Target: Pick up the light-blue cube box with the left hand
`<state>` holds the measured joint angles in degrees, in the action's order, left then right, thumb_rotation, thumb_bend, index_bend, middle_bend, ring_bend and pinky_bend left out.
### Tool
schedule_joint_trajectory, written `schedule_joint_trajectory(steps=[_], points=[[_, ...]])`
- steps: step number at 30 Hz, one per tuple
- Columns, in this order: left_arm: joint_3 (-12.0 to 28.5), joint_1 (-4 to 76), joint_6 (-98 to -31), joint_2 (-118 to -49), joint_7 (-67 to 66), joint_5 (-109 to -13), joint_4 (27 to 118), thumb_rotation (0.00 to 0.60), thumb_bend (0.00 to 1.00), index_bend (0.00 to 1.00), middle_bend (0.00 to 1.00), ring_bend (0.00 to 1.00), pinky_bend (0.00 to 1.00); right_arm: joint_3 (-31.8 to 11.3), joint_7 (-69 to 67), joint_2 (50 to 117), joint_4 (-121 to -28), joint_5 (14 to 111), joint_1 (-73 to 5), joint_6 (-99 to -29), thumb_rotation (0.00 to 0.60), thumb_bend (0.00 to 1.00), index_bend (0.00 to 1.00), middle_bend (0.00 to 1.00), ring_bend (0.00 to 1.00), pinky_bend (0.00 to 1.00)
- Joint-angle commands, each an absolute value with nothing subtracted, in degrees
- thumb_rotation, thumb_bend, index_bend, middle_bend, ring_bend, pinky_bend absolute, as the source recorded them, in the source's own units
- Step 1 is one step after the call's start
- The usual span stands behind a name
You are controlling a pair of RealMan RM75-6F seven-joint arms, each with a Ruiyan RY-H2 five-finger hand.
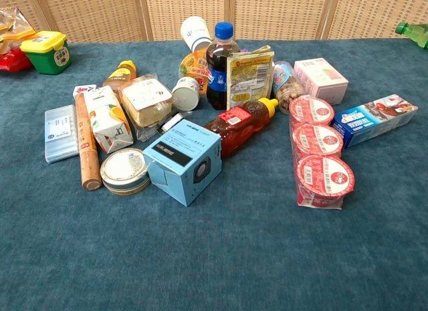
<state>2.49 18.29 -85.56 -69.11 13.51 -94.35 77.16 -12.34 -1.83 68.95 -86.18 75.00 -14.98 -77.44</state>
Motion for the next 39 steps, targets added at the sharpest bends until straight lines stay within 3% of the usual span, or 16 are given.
schedule_joint_trajectory(steps=[1, 14, 24, 29, 39], points=[[2.44, 18.28, -85.59, -69.09, 13.47, -94.42, 77.19, 0.600, 0.10, 0.15, 0.00, 0.00, 0.00, -12.32, -1.85, 68.94, -86.18, 75.03, -14.98, -77.43, 0.600, 0.05, 0.09, 0.00, 0.00, 0.00], [0.58, 21.12, -83.49, -68.24, 13.97, -99.61, 77.70, 0.600, 0.09, 0.15, 0.00, 0.00, 0.00, -12.48, -2.06, 68.88, -86.30, 74.98, -14.83, -77.81, 0.600, 0.05, 0.09, 0.00, 0.00, 0.00], [-1.72, 33.02, -73.20, -68.37, 13.60, -110.47, 79.42, 0.600, 0.08, 0.09, 0.00, 0.00, 0.00, -12.48, -1.89, 68.89, -86.48, 74.98, -14.85, -77.80, 0.600, 0.05, 0.09, 0.00, 0.00, 0.00], [-1.21, 38.67, -68.04, -69.97, 13.64, -112.11, 81.21, 0.600, 0.08, 0.01, 0.00, 0.00, 0.00, -12.67, -2.35, 68.78, -86.40, 74.73, -14.76, -77.81, 0.600, 0.05, 0.09, 0.00, 0.00, 0.00], [-0.79, 47.29, -59.81, -73.88, 13.02, -112.53, 82.07, 0.600, 0.07, 0.00, 0.00, 0.00, 0.00, -12.93, -3.05, 68.72, -86.10, 74.40, -14.68, -77.79, 0.600, 0.05, 0.09, 0.00, 0.00, 0.00]])
